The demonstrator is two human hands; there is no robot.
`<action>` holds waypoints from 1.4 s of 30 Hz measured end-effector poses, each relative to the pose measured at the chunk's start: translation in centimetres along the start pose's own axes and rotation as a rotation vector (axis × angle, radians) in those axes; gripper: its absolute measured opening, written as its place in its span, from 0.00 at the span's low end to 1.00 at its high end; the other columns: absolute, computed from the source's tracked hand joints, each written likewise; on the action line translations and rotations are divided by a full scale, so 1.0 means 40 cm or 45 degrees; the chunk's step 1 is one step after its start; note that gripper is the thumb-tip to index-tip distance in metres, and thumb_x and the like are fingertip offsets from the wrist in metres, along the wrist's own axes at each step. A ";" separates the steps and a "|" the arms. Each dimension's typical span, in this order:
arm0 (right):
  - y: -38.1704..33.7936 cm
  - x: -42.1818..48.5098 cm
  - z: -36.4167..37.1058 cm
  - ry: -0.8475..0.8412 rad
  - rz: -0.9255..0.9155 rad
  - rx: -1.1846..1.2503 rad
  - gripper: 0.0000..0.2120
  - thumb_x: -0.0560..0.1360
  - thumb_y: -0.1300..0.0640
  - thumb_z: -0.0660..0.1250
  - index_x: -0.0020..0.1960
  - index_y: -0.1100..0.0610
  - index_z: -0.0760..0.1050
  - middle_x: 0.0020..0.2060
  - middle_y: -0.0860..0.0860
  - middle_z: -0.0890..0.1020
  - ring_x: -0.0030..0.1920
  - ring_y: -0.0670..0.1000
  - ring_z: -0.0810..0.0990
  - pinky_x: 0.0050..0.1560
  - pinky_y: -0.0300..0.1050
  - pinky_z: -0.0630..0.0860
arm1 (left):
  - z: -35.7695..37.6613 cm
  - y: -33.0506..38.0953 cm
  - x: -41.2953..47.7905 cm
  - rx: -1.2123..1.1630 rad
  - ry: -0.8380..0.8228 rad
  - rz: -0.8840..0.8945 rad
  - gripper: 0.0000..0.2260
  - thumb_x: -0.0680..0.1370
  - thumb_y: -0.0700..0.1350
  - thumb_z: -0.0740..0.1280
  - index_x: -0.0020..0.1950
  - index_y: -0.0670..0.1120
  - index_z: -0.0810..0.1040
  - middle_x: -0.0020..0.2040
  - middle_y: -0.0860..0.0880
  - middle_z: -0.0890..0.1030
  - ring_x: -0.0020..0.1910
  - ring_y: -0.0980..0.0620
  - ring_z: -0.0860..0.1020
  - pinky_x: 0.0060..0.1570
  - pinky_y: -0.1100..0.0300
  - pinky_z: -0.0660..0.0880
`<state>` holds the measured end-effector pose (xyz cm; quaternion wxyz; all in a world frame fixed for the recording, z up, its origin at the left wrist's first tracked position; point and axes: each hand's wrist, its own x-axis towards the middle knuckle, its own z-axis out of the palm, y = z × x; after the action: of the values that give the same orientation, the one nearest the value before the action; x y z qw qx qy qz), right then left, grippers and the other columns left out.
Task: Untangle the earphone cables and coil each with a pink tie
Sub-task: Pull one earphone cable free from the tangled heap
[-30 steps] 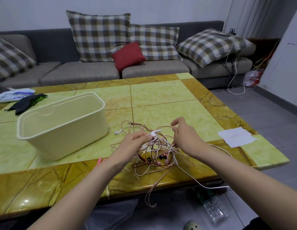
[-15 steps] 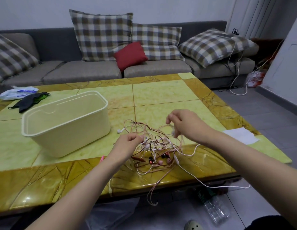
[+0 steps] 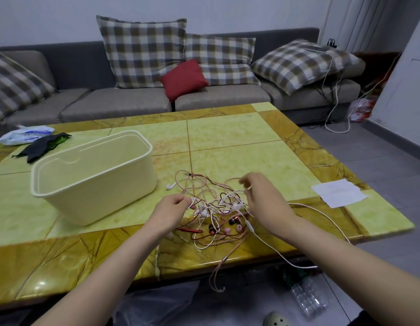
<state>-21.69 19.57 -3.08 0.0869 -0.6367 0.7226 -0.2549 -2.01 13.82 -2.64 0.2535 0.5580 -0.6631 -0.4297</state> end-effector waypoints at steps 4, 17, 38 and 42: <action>-0.025 -0.013 0.050 -0.266 -0.021 0.007 0.11 0.80 0.54 0.59 0.60 0.56 0.71 0.57 0.53 0.76 0.58 0.54 0.75 0.53 0.46 0.69 | -0.001 0.000 0.001 0.005 -0.027 -0.002 0.13 0.80 0.45 0.60 0.40 0.45 0.80 0.22 0.54 0.66 0.26 0.53 0.63 0.28 0.60 0.58; -0.001 0.019 -0.004 -0.234 0.067 0.269 0.10 0.79 0.57 0.62 0.41 0.59 0.77 0.29 0.47 0.79 0.33 0.48 0.79 0.39 0.40 0.74 | -0.016 -0.018 0.017 0.272 -0.037 0.110 0.07 0.77 0.48 0.66 0.46 0.44 0.77 0.37 0.49 0.73 0.34 0.53 0.69 0.34 0.59 0.65; -0.038 0.090 -0.247 0.326 0.083 0.244 0.12 0.80 0.57 0.57 0.44 0.54 0.78 0.29 0.43 0.72 0.30 0.46 0.71 0.27 0.31 0.64 | 0.041 0.097 0.015 0.126 -0.196 0.391 0.13 0.82 0.43 0.55 0.47 0.45 0.78 0.29 0.52 0.71 0.26 0.59 0.69 0.32 0.63 0.67; -0.010 0.084 -0.239 0.269 0.202 0.249 0.13 0.80 0.58 0.56 0.45 0.57 0.78 0.30 0.43 0.74 0.29 0.42 0.69 0.28 0.32 0.63 | 0.021 0.090 0.024 0.125 -0.143 0.344 0.14 0.82 0.43 0.55 0.44 0.45 0.78 0.30 0.51 0.73 0.26 0.61 0.72 0.33 0.65 0.70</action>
<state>-26.23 18.77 5.95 0.0919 -0.5356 0.7476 -0.3818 -4.80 13.17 -0.11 0.2439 0.4504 -0.7655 -0.3895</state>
